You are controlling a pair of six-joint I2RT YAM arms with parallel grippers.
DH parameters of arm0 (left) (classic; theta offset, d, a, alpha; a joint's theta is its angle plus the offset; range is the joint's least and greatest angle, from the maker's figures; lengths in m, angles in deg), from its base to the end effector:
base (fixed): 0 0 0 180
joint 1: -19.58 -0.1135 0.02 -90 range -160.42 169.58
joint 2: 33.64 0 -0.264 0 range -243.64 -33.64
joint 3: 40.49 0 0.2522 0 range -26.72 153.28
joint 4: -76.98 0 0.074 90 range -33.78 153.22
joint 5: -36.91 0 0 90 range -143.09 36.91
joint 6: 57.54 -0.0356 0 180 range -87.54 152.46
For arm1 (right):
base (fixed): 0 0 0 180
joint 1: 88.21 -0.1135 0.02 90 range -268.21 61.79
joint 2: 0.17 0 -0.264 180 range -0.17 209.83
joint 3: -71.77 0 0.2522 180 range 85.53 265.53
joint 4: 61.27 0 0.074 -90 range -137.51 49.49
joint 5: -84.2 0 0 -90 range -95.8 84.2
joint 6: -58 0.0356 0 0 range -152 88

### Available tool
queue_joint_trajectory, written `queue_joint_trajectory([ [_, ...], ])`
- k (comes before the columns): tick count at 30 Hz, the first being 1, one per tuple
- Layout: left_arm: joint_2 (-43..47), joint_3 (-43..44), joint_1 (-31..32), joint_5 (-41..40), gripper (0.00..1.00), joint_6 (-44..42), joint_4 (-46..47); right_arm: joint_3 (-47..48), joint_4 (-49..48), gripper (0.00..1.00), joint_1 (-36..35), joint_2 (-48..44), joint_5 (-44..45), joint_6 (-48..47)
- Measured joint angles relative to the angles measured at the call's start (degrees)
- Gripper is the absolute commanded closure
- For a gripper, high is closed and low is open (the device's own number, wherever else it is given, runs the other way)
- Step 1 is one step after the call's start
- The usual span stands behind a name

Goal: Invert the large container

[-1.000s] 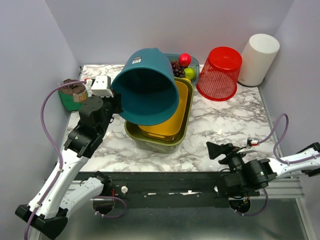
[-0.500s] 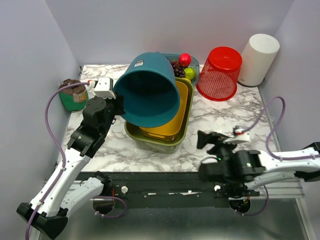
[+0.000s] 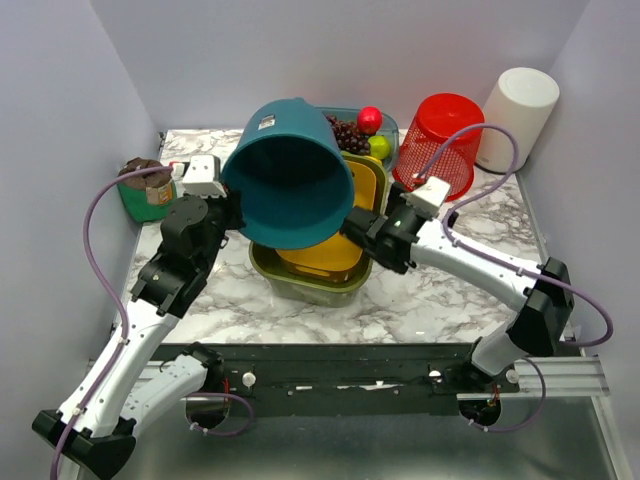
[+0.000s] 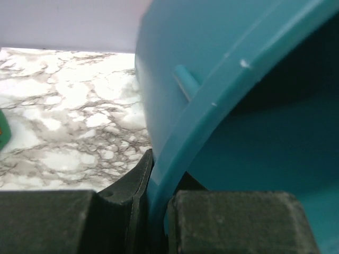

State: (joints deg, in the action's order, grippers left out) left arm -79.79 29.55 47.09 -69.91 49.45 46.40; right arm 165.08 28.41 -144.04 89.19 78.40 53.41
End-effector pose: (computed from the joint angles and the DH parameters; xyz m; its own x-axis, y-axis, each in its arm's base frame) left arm 0.1600 -0.0717 0.3934 -0.1535 -0.2354 -0.9597 0.1489 0.9546 -0.2580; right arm 0.1834 0.2072 0.3175 -0.0867 0.0516 -0.9949 0.5549 0.8319 -0.0052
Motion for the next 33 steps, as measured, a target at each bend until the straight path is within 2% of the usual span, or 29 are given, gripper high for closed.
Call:
queue_joint_trajectory([
  [6,0.7,0.1,-0.2,-1.0,1.00,-0.4,-1.1,4.1,0.6,0.00,17.9,1.0,-0.1,3.1],
  [8,0.6,0.2,0.1,-0.3,1.00,-0.5,-1.1,7.0,0.6,0.00,21.4,2.0,0.0,4.3],
  [17,-1.0,0.4,0.0,-0.1,1.00,-0.7,-1.2,22.3,0.9,0.00,26.7,9.1,0.0,9.3],
  [24,-1.2,1.2,0.0,-0.1,1.00,-1.1,-1.4,38.1,0.6,0.00,29.7,20.7,0.1,8.0],
  [29,-1.1,1.3,0.0,-0.1,1.00,-1.1,-1.3,45.4,0.3,0.00,32.8,26.4,0.0,0.7],
  [33,-1.1,1.3,0.0,-0.1,1.00,-1.1,-1.3,43.8,-2.5,0.00,36.0,24.8,0.1,-14.6],
])
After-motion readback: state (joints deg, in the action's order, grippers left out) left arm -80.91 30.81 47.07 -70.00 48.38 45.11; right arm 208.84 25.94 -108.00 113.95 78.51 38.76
